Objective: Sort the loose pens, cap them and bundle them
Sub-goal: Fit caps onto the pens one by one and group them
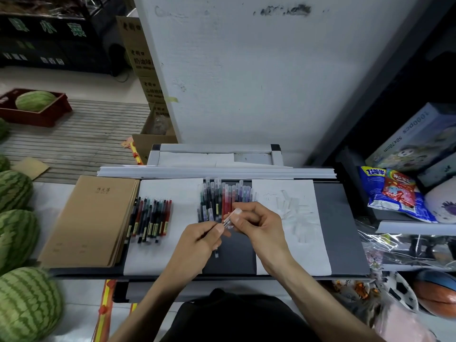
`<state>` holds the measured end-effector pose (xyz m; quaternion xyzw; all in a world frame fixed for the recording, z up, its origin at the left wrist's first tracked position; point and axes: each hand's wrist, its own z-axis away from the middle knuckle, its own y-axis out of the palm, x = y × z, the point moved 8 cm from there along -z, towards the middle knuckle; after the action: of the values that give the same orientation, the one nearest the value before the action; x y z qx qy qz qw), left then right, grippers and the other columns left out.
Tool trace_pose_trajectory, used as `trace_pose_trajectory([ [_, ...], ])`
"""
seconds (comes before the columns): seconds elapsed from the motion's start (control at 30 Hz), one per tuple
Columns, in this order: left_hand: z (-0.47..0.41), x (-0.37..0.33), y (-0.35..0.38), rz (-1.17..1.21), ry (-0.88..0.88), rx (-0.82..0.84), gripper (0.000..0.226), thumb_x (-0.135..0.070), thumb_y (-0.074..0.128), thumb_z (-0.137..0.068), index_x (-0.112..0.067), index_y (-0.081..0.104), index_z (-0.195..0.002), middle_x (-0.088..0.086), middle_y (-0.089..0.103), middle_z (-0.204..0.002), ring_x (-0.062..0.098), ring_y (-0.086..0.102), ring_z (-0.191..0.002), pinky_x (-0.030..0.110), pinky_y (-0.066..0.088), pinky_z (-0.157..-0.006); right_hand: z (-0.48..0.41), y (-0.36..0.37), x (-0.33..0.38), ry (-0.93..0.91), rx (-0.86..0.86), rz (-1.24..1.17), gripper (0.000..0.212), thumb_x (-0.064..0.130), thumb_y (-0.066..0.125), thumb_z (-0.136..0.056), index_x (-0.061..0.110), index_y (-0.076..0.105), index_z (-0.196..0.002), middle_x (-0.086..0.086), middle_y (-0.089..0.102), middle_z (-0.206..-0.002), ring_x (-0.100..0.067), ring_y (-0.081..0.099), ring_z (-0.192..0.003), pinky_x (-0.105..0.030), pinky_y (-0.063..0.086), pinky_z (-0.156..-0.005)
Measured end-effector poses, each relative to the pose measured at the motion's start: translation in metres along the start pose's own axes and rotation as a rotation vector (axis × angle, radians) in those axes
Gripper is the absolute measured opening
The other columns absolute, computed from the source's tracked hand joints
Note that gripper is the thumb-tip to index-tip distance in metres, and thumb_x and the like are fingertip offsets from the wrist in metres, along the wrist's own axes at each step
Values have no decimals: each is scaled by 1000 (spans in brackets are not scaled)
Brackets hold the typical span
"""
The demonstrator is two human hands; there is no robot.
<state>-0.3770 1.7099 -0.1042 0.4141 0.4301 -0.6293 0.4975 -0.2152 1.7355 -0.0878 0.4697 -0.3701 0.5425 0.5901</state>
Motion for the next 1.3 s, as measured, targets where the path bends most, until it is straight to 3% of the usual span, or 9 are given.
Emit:
trace_pose_trajectory([
  [0.27, -7, 13, 14, 48, -68, 0, 40, -26, 52, -110, -23, 76, -79, -4, 42, -55, 7, 31, -43, 16, 27, -42, 1, -5, -6, -2, -56, -27, 23, -4, 69, -95, 8, 72, -114, -12, 80, -87, -24, 77, -83, -33, 63, -85],
  [0.43, -4, 24, 23, 269, -192, 78, 39, -27, 53, -110, -12, 77, -82, 5, 36, -64, 12, 22, -47, 21, 21, -41, -1, -8, -12, 18, 4, 20, 22, 0, 69, -96, 6, 69, -117, -12, 80, -89, -21, 77, -80, -33, 62, -84],
  [0.57, -9, 22, 34, 369, -192, 116, 40, -28, 50, -111, -20, 75, -82, 2, 41, -65, 12, 22, -47, 21, 21, -41, -6, -4, -20, 34, 78, 40, 34, 5, 66, -100, 17, 62, -131, -11, 80, -97, -24, 77, -95, -32, 61, -91],
  [0.67, -17, 26, 35, 174, -170, 85, 43, -30, 48, -111, -18, 68, -75, 6, 53, -63, 13, 35, -44, 25, 28, -42, -12, -8, -44, 119, -10, -37, 40, 3, 68, -98, 22, 61, -133, -11, 80, -97, -23, 77, -96, -28, 61, -84],
  [0.77, -23, 39, 22, -212, -162, 31, 42, -31, 52, -109, -13, 68, -74, 0, 67, -62, 17, 58, -52, 34, 49, -50, -22, -18, -69, 222, -111, -19, 34, 5, 74, -95, 16, 66, -126, -8, 80, -88, -17, 77, -81, -24, 60, -73],
  [0.9, -27, 52, -11, -604, -87, -20, 30, -25, 55, -103, -7, 69, -84, 6, 72, -77, 26, 67, -77, 46, 54, -74, -41, -28, -81, 207, -154, 317, 31, 21, 78, -93, 23, 66, -121, 0, 78, -84, -12, 72, -71, -31, 61, -73],
  [1.0, -32, 63, -51, -692, -109, -133, 21, -20, 56, -100, -8, 72, -93, 9, 74, -85, 30, 68, -81, 46, 55, -75, -57, -19, -83, 146, -92, 605, 30, 35, 80, -90, 35, 60, -113, 11, 72, -87, -4, 70, -76, -21, 57, -68],
  [1.17, -42, 72, -108, -803, -220, -349, 24, -19, 54, -98, -18, 66, -118, 4, 72, -100, 22, 66, -83, 33, 50, -69, -78, -1, -97, 146, -79, 863, 25, 41, 79, -90, 20, 65, -90, 11, 67, -80, -1, 63, -71, -9, 40, -56],
  [1.3, -52, 72, -120, -913, -247, -355, 11, -16, 51, -95, -12, 60, -98, 5, 67, -93, 24, 61, -79, 39, 56, -72, -85, 8, -103, 153, -88, 1003, 37, 41, 79, -90, 14, 60, -73, 2, 65, -68, -10, 62, -60, -19, 39, -48],
])
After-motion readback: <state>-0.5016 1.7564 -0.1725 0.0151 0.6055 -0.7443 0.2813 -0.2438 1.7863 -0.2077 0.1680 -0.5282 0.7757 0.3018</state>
